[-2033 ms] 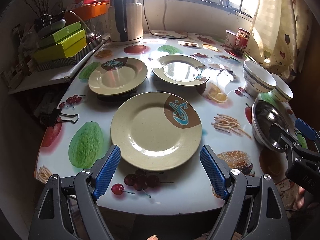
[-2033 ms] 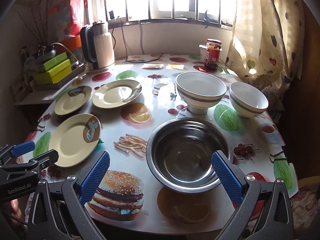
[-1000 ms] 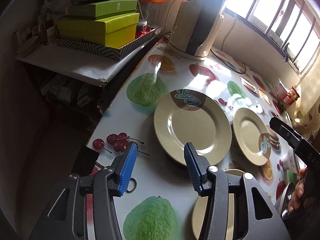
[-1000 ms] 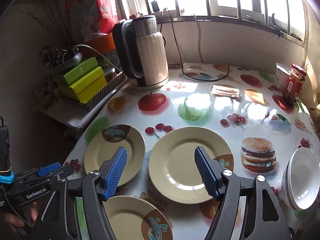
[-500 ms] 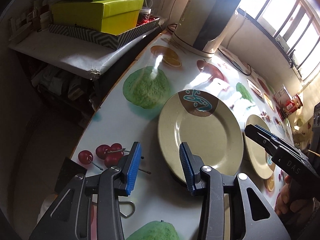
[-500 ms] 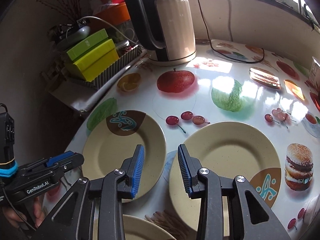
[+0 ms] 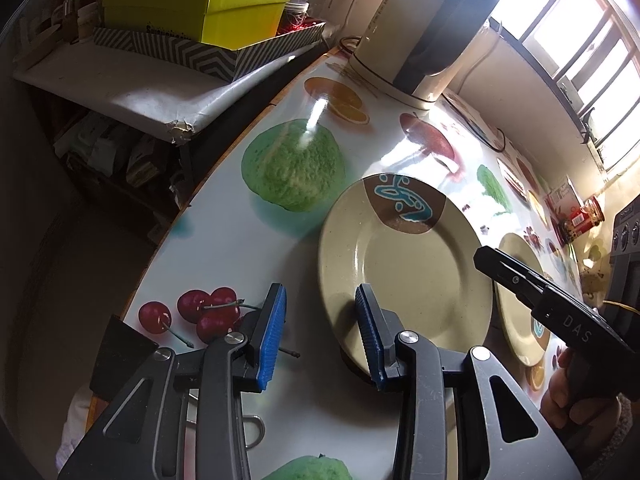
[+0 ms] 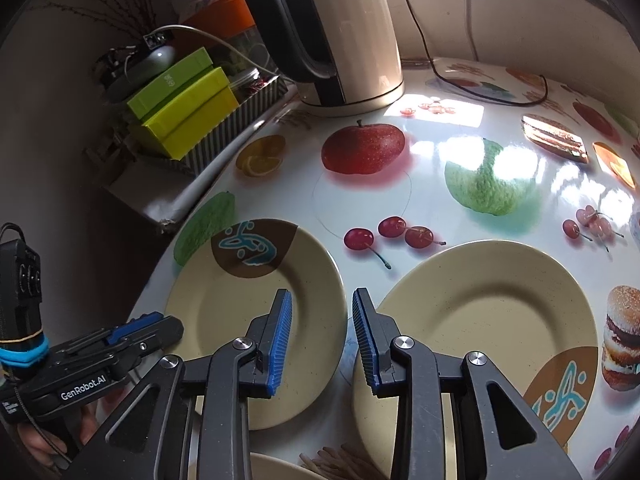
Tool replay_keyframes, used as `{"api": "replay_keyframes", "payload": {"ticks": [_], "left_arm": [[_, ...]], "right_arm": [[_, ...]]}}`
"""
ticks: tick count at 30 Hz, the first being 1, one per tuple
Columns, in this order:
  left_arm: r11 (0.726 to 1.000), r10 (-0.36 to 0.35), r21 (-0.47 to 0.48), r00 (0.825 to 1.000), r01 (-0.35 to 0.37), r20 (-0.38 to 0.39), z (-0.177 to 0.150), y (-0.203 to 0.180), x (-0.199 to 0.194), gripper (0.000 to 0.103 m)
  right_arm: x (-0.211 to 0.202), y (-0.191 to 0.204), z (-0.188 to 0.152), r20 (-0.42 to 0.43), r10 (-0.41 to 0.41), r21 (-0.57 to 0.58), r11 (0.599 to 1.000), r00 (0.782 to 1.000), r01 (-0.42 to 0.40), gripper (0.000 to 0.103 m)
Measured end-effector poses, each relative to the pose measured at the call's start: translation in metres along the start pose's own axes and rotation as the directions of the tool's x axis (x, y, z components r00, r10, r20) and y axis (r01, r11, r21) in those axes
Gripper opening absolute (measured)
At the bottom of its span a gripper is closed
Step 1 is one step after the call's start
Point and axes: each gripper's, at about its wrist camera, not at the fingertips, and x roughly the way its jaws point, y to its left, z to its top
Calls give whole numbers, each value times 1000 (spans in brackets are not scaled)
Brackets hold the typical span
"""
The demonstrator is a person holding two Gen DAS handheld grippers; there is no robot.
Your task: Organize plates and bowls
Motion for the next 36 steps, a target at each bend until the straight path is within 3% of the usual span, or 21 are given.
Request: {"api": "replay_keyframes", "payload": {"ticks": [9,14,36], "left_arm": [[1000,-21,-9,1000,20,-6,2,-2,1,28],[1000,-29,-5,1000,29,-5,2,-6,3,22],[1000,-27,8,999,27,33,-4,-15,-23,22]], "right_arm": [[7,-9,-3,-15,5,46,999,1000,-4,15],[7,-12,-4,-11,17,63,998,1000,-16,14],[-14,-8,-11,17,29,93,995,999,-30,14]]}}
